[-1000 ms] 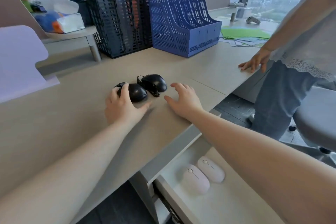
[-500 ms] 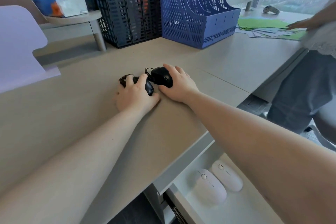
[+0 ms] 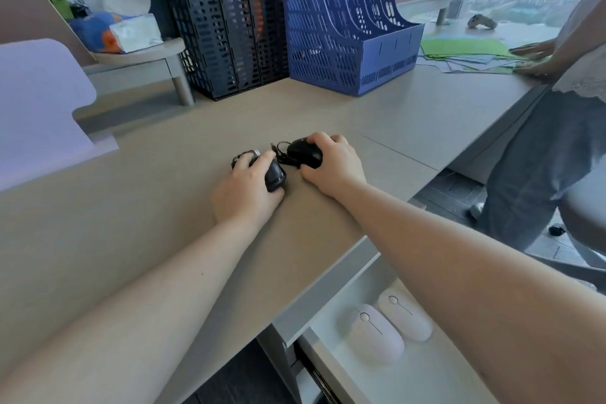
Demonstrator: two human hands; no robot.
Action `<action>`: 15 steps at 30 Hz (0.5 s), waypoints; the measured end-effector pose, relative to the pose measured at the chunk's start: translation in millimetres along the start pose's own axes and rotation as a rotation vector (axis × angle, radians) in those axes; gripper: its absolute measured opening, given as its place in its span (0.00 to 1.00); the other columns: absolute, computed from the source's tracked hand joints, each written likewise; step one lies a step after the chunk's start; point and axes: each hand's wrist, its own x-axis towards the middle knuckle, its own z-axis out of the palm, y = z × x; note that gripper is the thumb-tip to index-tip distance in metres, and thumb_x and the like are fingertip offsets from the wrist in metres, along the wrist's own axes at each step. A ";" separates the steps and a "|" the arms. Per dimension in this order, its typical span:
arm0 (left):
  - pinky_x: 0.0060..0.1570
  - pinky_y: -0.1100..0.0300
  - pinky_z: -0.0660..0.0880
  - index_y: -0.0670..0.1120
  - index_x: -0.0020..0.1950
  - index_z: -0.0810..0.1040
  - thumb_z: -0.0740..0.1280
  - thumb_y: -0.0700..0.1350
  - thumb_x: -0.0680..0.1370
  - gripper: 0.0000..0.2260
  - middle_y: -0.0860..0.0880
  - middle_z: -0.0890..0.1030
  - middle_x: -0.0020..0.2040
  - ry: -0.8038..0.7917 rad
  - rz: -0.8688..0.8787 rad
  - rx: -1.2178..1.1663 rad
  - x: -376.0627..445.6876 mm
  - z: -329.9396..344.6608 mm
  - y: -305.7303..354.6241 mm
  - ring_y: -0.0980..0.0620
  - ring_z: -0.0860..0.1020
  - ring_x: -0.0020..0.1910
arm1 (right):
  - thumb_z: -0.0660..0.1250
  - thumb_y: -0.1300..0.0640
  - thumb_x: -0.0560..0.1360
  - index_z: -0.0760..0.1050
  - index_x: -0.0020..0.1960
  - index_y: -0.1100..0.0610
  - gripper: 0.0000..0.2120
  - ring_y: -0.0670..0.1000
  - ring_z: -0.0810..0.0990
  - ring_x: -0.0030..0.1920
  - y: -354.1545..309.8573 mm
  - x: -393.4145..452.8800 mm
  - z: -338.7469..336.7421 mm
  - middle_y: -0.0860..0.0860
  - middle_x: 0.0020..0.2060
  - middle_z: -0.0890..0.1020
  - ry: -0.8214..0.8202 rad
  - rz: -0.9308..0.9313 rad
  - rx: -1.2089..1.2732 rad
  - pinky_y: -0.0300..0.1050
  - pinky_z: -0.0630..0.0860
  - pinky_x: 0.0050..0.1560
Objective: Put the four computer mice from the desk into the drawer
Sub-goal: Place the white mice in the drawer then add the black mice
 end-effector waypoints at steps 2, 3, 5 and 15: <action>0.56 0.47 0.76 0.58 0.64 0.70 0.69 0.49 0.66 0.26 0.50 0.72 0.68 -0.023 0.020 -0.043 -14.9 0.0 3.8 0.42 0.76 0.61 | 0.68 0.51 0.69 0.70 0.63 0.48 0.22 0.59 0.73 0.58 6.3 -14.4 -9.6 0.55 0.56 0.75 0.026 0.026 0.017 0.49 0.73 0.54; 0.55 0.47 0.76 0.59 0.63 0.70 0.68 0.50 0.65 0.26 0.50 0.72 0.68 -0.038 0.024 -0.047 -24.2 -1.0 7.7 0.42 0.76 0.60 | 0.68 0.51 0.70 0.71 0.63 0.48 0.22 0.59 0.73 0.58 9.5 -23.6 -15.9 0.55 0.56 0.75 0.036 0.051 0.033 0.48 0.73 0.54; 0.55 0.46 0.77 0.60 0.62 0.70 0.65 0.53 0.62 0.27 0.51 0.74 0.66 -0.053 0.034 -0.048 -42.7 -3.6 16.7 0.42 0.77 0.59 | 0.68 0.51 0.70 0.71 0.63 0.49 0.22 0.59 0.74 0.58 14.6 -45.1 -32.8 0.55 0.57 0.75 0.041 0.096 0.055 0.48 0.73 0.53; 0.56 0.47 0.76 0.54 0.65 0.72 0.71 0.48 0.68 0.24 0.47 0.73 0.66 -0.163 0.163 -0.052 -124.0 -10.1 101.2 0.42 0.75 0.62 | 0.71 0.55 0.68 0.73 0.57 0.54 0.19 0.57 0.81 0.45 52.8 -157.7 -137.0 0.55 0.48 0.82 0.003 0.229 0.138 0.54 0.81 0.48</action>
